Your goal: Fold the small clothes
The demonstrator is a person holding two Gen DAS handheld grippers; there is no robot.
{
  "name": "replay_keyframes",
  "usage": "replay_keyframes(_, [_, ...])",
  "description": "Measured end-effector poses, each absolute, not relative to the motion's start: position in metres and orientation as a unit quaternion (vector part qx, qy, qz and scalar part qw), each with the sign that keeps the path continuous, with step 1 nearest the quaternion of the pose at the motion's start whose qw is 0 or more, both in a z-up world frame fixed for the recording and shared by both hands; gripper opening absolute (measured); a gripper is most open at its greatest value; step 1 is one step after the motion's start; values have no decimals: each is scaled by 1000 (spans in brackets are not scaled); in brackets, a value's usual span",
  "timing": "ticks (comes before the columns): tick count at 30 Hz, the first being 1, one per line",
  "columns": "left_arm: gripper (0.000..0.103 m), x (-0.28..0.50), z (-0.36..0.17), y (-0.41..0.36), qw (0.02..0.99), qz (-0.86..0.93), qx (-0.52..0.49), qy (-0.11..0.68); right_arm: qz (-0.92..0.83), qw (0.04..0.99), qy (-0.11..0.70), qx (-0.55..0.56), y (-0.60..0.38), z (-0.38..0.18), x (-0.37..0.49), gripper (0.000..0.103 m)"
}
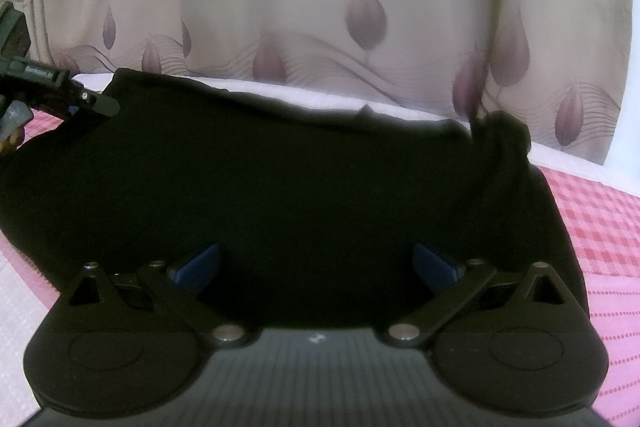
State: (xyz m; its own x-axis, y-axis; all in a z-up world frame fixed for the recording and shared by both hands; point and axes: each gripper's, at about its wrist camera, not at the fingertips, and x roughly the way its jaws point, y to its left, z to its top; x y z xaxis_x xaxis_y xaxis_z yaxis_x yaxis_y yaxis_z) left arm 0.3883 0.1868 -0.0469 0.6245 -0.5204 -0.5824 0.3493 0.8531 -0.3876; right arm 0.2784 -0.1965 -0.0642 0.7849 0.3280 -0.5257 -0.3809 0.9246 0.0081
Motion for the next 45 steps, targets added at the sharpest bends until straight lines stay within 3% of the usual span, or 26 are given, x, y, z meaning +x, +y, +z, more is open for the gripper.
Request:
replay_keyframes(3, [81,388,-49,180,895,-247,-99,357,189,944,267,-50,-196,-64,277,103])
replay_keyframes(4, [54,388,-50,183,895,-244,-112,357,189,944,266,-50,-196,-64,277,103])
replay_keyframes(5, [20,390,-52,186,893,-238,-124,362,189,944,266,-50,-196,-64,277,103])
replay_keyframes(14, [18,376,-31,169,899,-175,-211,341,208,943,260,-9,-209,-61,277,103])
replay_keyframes(23, [16,360,28,79,884,-180,-225,367,234,936,252,67,-231,-60,281,103])
replay_keyframes(30, [16,369,16,13,851,-189,-271,409,244,933,247,91,-238,-61,278,103])
replay_keyframes(34, [25,374,3,-10,828,-204,-293,432,247,931,247,103,-242,-61,278,103])
replay_keyframes(39, [53,376,6,-8,783,-264,-357,435,249,930,250,106,-243,-61,279,103])
replay_keyframes(41, [74,370,16,1,772,-291,-375,422,252,928,252,107,-243,-62,280,103])
replay_keyframes(43, [86,360,28,18,763,-328,-405,382,259,924,257,112,-246,-62,282,103])
replay_keyframes(45, [87,346,39,38,777,-346,-404,336,272,915,270,124,-251,-62,287,103])
